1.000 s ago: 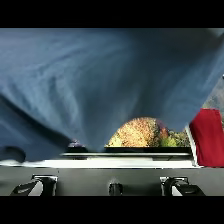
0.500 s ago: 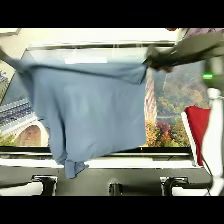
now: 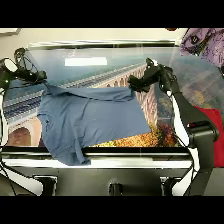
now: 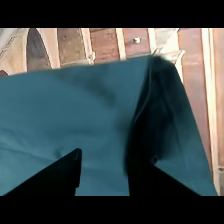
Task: Fold the clothes and pants, and hang the long-sleeved shirts on hangers.
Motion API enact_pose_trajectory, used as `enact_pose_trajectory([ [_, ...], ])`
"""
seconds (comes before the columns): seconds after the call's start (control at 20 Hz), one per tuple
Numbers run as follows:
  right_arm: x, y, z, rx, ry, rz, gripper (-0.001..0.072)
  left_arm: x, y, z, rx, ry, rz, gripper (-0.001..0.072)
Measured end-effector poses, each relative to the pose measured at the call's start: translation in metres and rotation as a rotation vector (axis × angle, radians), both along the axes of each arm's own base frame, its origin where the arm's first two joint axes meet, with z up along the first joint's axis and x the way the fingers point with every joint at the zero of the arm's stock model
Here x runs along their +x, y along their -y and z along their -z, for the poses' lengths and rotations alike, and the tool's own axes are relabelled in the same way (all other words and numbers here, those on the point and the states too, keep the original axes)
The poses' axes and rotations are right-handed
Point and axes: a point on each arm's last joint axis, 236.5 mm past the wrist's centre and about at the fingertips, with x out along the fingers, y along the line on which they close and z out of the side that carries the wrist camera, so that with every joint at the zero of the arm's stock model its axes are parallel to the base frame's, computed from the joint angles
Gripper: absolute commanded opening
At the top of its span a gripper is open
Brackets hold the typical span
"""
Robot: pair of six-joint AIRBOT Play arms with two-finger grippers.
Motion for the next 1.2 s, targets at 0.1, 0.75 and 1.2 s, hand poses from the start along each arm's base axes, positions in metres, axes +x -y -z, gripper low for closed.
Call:
enact_pose_trajectory([
  [0.1, -0.001, 0.007, -0.004, -0.005, 0.004, -0.019, 0.0365, -0.007, -0.003, -0.004, -0.012, -0.017, -0.021, 0.0470],
  [0.75, -0.146, 0.160, 0.008, 0.098, -0.293, -0.175, 0.0495, -0.223, -0.043, -0.018, -0.204, -0.221, -0.275, 0.0469],
  [1.2, -0.213, 0.125, 0.075, 0.161, -0.444, -0.234, 0.0494, -0.304, -0.012, 0.013, -0.217, -0.262, -0.308, 0.0469],
])
